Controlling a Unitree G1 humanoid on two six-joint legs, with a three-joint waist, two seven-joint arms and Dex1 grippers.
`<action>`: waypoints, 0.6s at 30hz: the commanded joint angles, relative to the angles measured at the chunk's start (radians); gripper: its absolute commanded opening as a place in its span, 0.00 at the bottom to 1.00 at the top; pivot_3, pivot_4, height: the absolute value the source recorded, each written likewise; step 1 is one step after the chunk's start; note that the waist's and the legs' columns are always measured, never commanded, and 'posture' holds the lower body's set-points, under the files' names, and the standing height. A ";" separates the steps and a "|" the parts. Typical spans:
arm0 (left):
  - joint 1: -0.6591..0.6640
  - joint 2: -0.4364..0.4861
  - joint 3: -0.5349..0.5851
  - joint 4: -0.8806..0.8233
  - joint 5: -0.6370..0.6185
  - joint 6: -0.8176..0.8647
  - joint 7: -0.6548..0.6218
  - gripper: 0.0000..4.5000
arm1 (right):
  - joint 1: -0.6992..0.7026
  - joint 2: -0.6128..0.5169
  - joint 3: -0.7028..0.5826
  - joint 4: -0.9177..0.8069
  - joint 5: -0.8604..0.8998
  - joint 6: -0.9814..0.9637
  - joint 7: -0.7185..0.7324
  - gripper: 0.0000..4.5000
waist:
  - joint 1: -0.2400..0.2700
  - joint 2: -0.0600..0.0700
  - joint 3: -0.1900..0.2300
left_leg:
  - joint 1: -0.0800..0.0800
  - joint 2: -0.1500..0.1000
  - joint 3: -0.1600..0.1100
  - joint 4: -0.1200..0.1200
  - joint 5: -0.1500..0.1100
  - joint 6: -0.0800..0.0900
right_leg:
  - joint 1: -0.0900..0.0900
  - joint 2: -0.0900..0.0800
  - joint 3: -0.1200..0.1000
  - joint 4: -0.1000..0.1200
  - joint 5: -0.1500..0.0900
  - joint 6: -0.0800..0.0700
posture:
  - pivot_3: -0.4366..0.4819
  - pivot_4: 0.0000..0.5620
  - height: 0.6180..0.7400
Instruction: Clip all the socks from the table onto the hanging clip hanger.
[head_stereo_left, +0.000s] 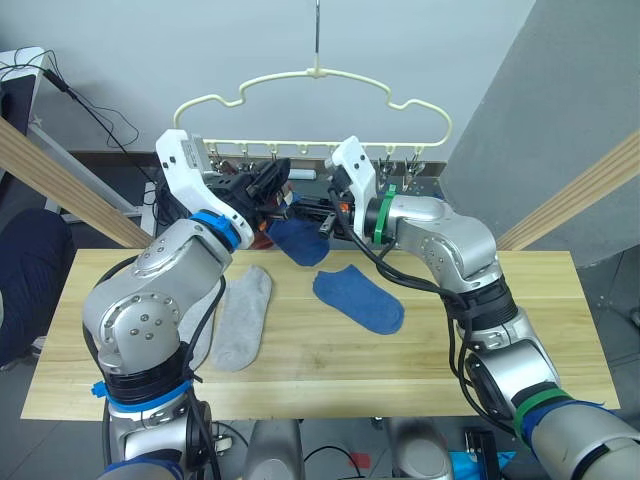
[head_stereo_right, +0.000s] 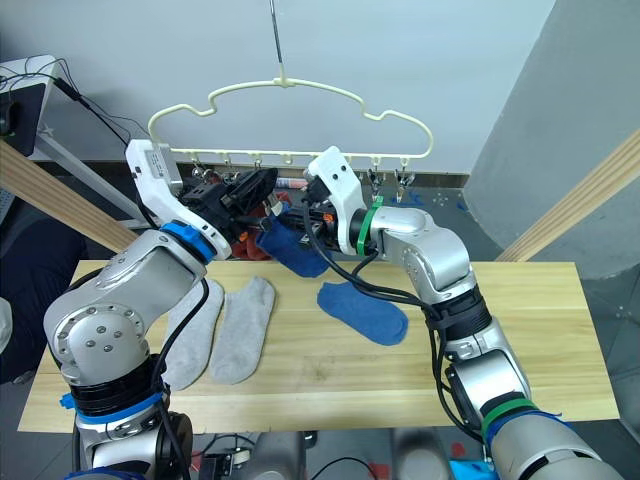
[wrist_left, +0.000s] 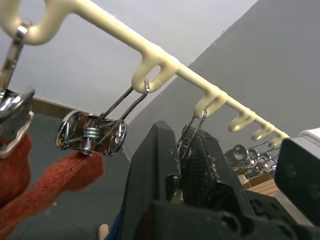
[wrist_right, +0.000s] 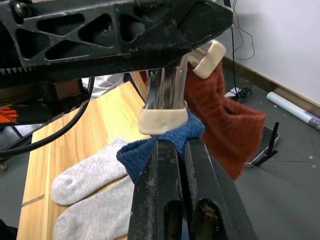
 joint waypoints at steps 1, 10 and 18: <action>0.015 0.007 -0.015 -0.010 0.002 0.002 0.000 0.04 | -0.042 0.024 -0.025 -0.046 0.030 -0.026 0.015 0.00 | 0.000 0.000 0.000 | 0.000 0.000 0.000 0.000 0.000 0.000 | 0.000 0.000 0.000 0.000 0.000 0.000 | 0.37 0.57 1.00; 0.020 0.008 -0.013 -0.012 -0.022 0.004 -0.012 0.32 | -0.038 0.019 -0.026 -0.050 0.029 -0.021 0.016 0.00 | 0.000 0.000 0.000 | 0.000 0.000 0.000 0.001 0.000 0.000 | 0.000 0.000 0.000 0.001 0.000 0.000 | 0.37 0.57 1.00; 0.028 0.023 -0.025 -0.024 -0.013 0.004 -0.014 0.60 | -0.032 0.015 -0.024 -0.052 0.026 -0.020 0.021 0.00 | 0.000 -0.001 -0.001 | 0.000 0.000 0.000 0.001 0.000 0.000 | -0.001 0.000 0.000 0.004 0.000 0.000 | 0.37 0.57 1.00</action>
